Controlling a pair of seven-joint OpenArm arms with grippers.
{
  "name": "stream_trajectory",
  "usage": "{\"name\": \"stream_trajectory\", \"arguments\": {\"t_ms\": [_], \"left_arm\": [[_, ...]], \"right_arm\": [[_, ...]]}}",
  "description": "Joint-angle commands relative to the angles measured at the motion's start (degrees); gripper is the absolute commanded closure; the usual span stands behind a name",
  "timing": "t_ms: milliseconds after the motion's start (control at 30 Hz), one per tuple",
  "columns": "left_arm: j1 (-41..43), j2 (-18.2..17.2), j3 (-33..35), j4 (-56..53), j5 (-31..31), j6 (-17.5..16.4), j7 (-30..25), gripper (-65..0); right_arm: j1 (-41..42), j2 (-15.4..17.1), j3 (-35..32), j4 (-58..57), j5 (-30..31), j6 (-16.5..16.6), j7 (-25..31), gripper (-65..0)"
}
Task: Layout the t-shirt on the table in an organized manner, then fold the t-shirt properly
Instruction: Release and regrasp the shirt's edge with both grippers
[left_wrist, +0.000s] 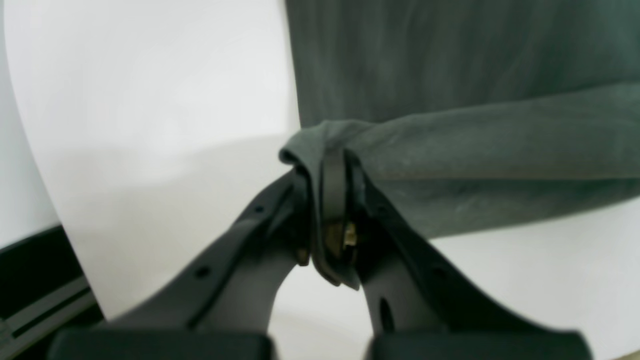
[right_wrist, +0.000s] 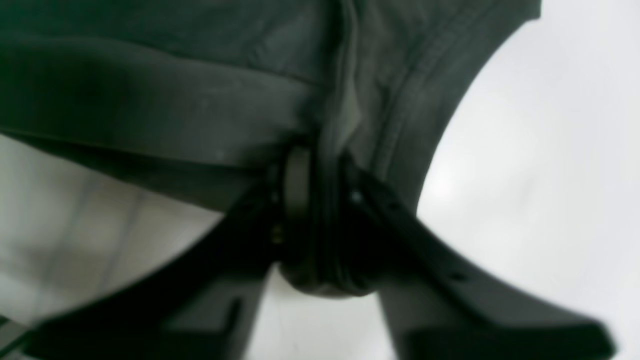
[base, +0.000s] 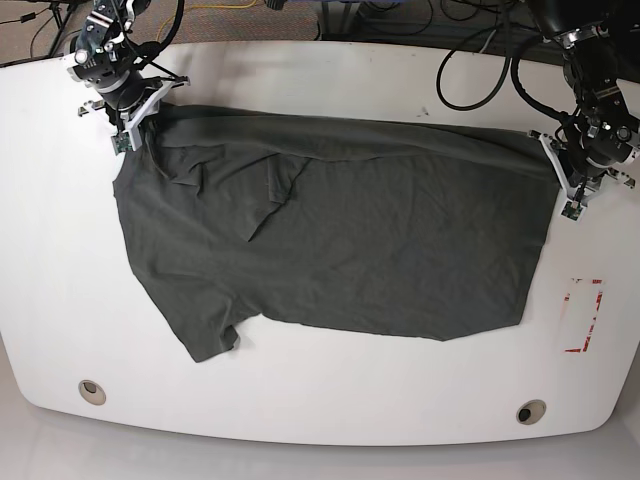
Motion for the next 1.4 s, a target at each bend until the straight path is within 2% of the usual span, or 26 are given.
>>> {"name": "stream_trajectory", "arguments": {"t_ms": [0,100,200,300,500,600,867,967,1133,1367], "left_arm": [[-0.52,-0.9,-0.29,0.86,0.39,0.32,0.03,-2.5],[-0.61,-1.51,-0.29,0.78,0.39,0.32,0.03,-4.3],[-0.61,-2.74,0.15,0.69,0.39,0.32,0.03,-10.6],[-0.61,-3.45,0.85,0.69,0.3,0.32,0.11,-17.9],[-0.52,-4.33,0.76,0.69,0.39,0.32,0.11,-37.9],[-0.52,-5.21,0.67,0.78,0.3,0.32,0.11,-44.4],[-0.78,-6.09,-0.65,4.21,-0.22,0.32,0.46,-45.6],[-1.57,-6.0,-2.23,5.96,-2.86,0.32,0.55,-45.7],[-4.12,-6.26,-4.69,6.49,-8.58,0.32,2.66,-45.3],[-5.71,-5.91,-6.98,6.14,-9.98,0.32,2.93,-45.3]], "right_arm": [[-0.6,0.58,0.42,1.4,0.17,-0.1,0.94,-25.2],[-1.31,0.76,0.42,1.4,0.17,-0.1,0.94,-34.9],[-2.1,0.94,0.42,1.48,0.17,-0.1,0.94,-38.4],[-2.62,1.11,0.42,1.48,0.17,-0.1,0.94,-40.1],[-4.38,3.57,0.42,1.92,0.35,-0.1,0.85,-41.1],[-5.7,4.54,0.33,3.42,0.61,-0.1,0.76,-41.1],[-7.11,4.98,0.33,5.7,0.61,-0.1,0.76,-40.4],[-5.96,4.63,0.33,5.88,0.61,-0.1,0.85,-40.3],[-2.62,2.17,0.33,5.88,0.61,-0.1,0.85,-40.1],[1.51,-0.21,0.33,5.79,0.61,-0.1,0.85,-40.1]]}}
